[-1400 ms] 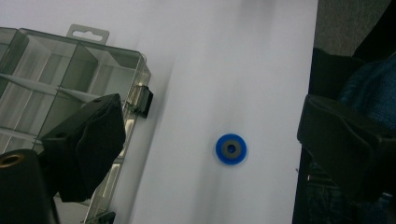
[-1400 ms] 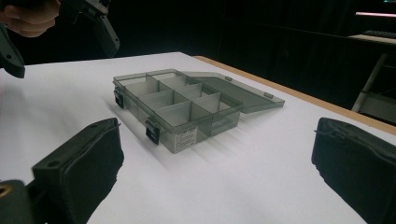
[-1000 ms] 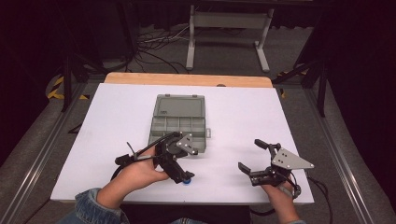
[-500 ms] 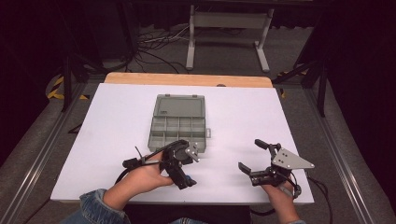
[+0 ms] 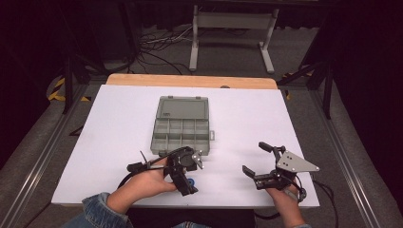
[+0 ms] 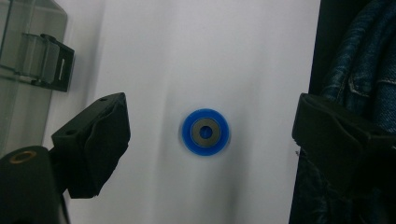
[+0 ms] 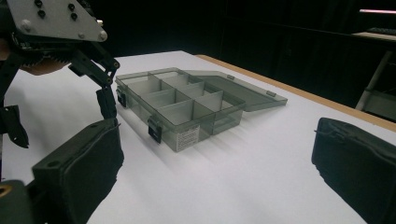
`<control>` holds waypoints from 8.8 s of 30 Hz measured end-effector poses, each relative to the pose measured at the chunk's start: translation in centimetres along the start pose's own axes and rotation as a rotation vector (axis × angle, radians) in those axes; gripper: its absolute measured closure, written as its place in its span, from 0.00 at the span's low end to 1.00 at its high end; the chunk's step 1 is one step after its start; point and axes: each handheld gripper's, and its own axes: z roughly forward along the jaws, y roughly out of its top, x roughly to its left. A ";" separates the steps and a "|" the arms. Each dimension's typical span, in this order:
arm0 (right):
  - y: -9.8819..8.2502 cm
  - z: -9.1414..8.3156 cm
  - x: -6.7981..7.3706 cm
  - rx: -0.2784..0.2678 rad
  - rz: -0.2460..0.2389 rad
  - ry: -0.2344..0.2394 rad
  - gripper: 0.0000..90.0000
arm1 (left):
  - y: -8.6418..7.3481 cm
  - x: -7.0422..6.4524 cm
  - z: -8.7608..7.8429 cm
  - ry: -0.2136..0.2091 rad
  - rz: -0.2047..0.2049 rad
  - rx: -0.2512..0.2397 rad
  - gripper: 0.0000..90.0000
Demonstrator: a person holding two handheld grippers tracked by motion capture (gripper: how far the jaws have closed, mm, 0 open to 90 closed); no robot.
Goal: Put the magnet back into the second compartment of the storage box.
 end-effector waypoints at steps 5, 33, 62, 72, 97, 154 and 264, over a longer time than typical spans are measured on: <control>0.0 0.0 0.0 0.000 -0.001 0.003 0.03 | -0.3 0.1 0.5 -0.008 -0.011 0.016 0.14; 0.0 0.1 0.0 0.005 -0.002 0.016 0.03 | -0.8 0.3 1.9 -0.010 -0.021 0.061 0.37; 0.0 0.1 0.0 0.004 -0.003 0.017 0.03 | -0.5 -0.1 0.6 0.034 0.010 0.054 0.69; 0.0 0.2 0.0 0.003 0.004 0.015 0.03 | -0.4 -0.4 -0.9 0.055 0.023 0.024 0.69; -0.1 0.2 0.0 0.008 0.009 0.017 0.03 | -0.2 -0.6 -4.1 0.075 0.031 -0.034 0.69; -0.1 0.2 -0.1 0.013 0.009 0.022 0.03 | -1.9 11.1 -8.2 0.218 -0.273 -0.164 0.69; -0.2 0.0 -0.2 0.014 0.015 0.015 0.03 | -4.0 10.4 -9.3 0.274 -0.306 -0.341 0.10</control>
